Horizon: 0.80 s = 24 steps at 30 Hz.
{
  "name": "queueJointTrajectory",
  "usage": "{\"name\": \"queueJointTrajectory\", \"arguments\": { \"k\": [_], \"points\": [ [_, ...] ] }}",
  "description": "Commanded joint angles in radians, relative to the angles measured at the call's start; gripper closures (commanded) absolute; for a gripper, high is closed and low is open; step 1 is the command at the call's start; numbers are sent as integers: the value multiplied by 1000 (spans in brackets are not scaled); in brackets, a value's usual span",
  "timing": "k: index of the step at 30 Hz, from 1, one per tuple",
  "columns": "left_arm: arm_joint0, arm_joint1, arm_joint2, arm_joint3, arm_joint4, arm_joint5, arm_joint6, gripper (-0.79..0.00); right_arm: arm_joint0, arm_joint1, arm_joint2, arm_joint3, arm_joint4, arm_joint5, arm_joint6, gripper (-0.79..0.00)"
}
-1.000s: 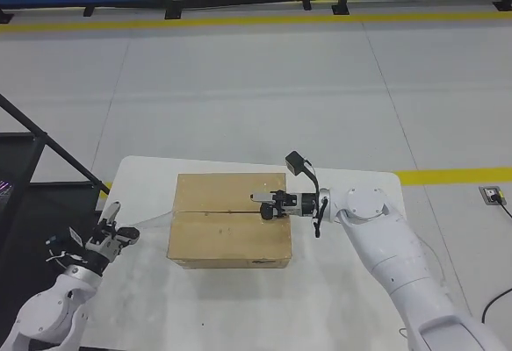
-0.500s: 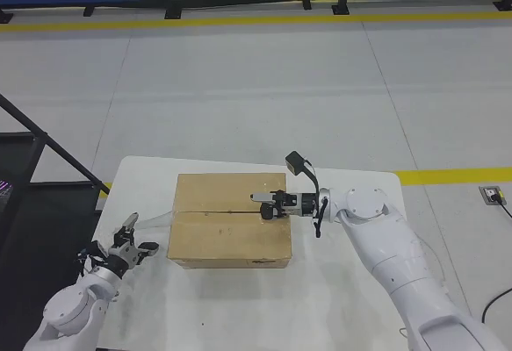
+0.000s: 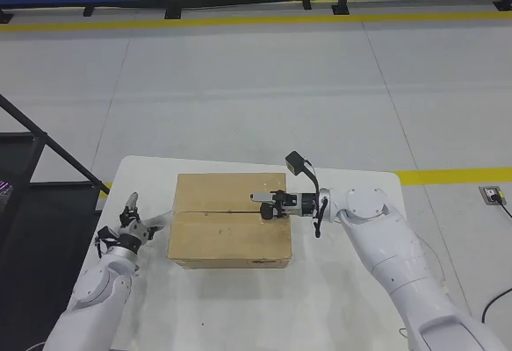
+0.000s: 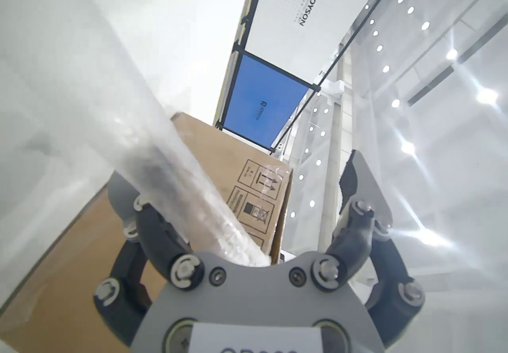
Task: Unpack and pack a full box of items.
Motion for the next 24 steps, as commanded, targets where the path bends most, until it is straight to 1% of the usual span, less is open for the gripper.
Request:
{"name": "queueJointTrajectory", "arguments": {
  "k": [1,3,6,9,13,19,24],
  "points": [
    [5,-1,-15,-17,-6,-24,2,-785,0,0,0,0,0,0,0,-785],
    [17,1,-34,-49,4,-48,6,-785,0,0,0,0,0,0,0,-785],
    [53,6,-70,-120,27,-84,14,-785,0,0,0,0,0,0,0,-785],
    [96,11,-109,-202,52,-96,25,-785,0,0,0,0,0,0,0,-785],
    [149,15,-141,-297,95,-99,51,-785,0,0,0,0,0,0,0,-785],
    [189,15,-168,-380,122,-76,65,-785,0,0,0,0,0,0,0,-785],
    [210,13,-181,-431,160,-85,75,-785,0,0,0,0,0,0,0,-785]
  ]
}}
